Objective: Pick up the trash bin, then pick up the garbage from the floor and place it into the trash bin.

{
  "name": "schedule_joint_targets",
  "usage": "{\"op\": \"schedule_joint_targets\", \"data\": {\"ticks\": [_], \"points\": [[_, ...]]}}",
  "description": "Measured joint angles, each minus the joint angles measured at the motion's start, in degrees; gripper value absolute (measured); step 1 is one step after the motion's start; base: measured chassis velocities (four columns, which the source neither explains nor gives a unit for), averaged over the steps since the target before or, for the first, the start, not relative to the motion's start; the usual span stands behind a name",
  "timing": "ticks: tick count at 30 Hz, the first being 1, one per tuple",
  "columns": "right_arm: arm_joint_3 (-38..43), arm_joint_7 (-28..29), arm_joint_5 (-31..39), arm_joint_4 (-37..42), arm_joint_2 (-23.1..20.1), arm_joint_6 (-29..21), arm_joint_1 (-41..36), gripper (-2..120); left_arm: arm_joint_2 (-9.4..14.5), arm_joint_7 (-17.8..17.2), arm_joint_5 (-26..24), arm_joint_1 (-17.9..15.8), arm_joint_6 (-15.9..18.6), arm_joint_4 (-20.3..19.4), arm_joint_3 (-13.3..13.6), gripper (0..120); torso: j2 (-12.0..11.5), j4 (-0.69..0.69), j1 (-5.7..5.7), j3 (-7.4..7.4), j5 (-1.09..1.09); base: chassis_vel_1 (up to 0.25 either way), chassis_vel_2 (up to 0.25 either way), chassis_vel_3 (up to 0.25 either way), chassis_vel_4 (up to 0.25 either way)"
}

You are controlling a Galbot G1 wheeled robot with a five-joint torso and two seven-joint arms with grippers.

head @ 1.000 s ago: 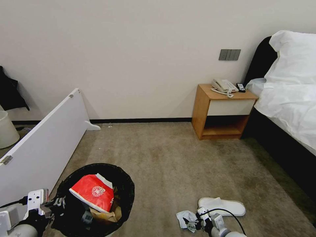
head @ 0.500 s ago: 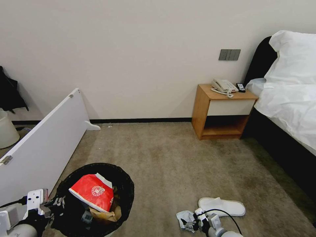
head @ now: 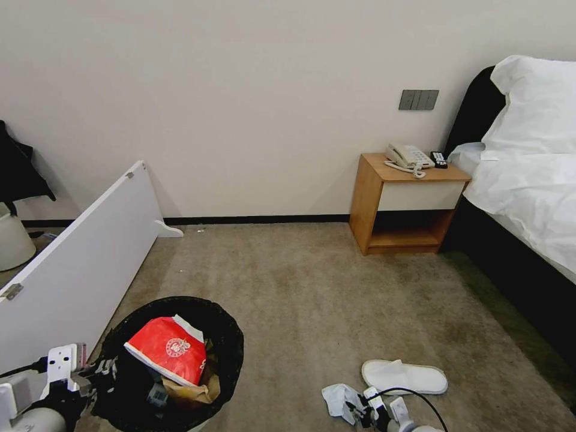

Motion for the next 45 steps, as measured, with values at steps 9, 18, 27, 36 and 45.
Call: {"op": "schedule_joint_targets", "data": {"ticks": [9,18,27,36,45], "points": [[0.25,-0.25,-0.01,-1.61,0.73,-0.03,0.51,0,-0.09,-0.03,-0.19,0.1,0.0,0.0,-0.18,4,0.0,0.0,0.0,0.0,0.0,0.0,0.0,0.0,0.0],[0.56,-0.55,0.25,-2.48,0.86,-0.05,1.78,0,-0.06,-0.12,-0.51,0.13,-0.01,0.0,-0.44,4,0.0,0.01,0.0,0.0,0.02,0.0,0.0,0.0,0.0],[3.18,-0.24,0.21,5.84,-2.45,0.02,-0.66,0,0.14,-0.3,-0.54,-0.39,-0.01,0.0,-0.22,4,0.0,0.0,0.0,0.01,0.02,0.0,0.0,0.0,0.0],[16.26,-0.17,1.16,25.25,-7.79,1.15,-7.61,0,0.92,-0.25,-0.55,-0.57,-0.02,0.56,1.5,4,0.0,-0.01,0.0,0.01,-0.01,0.0,0.0,0.0,0.0],[25.96,-1.13,6.6,39.23,-10.98,2.29,-11.92,0,1.92,-0.17,0.2,-0.95,-0.02,1.78,3.89,4,0.0,-0.01,0.0,0.0,0.0,0.0,0.0,0.0,0.0]]}}
